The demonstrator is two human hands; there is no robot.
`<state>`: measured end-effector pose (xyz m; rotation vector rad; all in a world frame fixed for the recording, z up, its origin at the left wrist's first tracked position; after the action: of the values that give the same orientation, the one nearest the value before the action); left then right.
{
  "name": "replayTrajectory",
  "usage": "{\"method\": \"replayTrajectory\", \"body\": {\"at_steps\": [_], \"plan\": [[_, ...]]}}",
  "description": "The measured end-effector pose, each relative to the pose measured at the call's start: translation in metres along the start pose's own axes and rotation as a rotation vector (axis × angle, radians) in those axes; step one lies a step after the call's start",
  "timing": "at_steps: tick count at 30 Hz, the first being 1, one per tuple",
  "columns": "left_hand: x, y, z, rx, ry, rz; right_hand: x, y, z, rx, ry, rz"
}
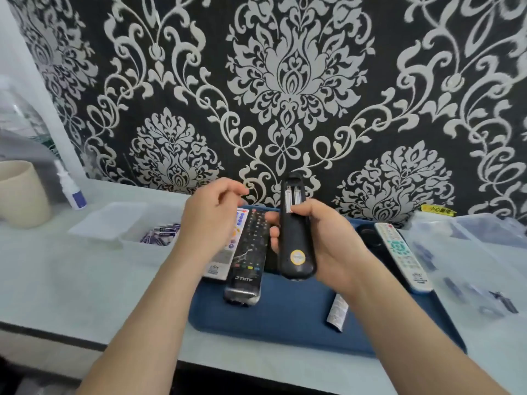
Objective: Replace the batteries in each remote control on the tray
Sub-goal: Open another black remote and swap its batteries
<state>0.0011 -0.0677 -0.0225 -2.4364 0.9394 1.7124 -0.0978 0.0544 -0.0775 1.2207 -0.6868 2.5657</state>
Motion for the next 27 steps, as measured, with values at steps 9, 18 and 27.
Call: {"method": "replayTrajectory", "body": {"at_steps": [9,18,27], "plan": [[-0.069,-0.049,0.140,0.392,-0.334,0.022,0.070,-0.065,-0.078,-0.109,-0.374,-0.294],[-0.135,-0.086,0.245,0.571,-0.078,0.223,0.151,-0.156,-0.221,-0.558,-0.328,-0.486],[-0.174,-0.126,0.381,0.914,0.657,0.568,0.166,-0.193,-0.315,-0.875,-0.653,-0.415]]}}
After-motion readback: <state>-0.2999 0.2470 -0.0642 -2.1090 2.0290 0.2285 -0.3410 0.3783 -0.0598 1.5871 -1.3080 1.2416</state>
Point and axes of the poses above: each hand's wrist, its own y-axis towards the middle knuckle, its own z-axis out of the palm, x = y × z, the point moved 10 cm from there along y, towards the middle knuckle
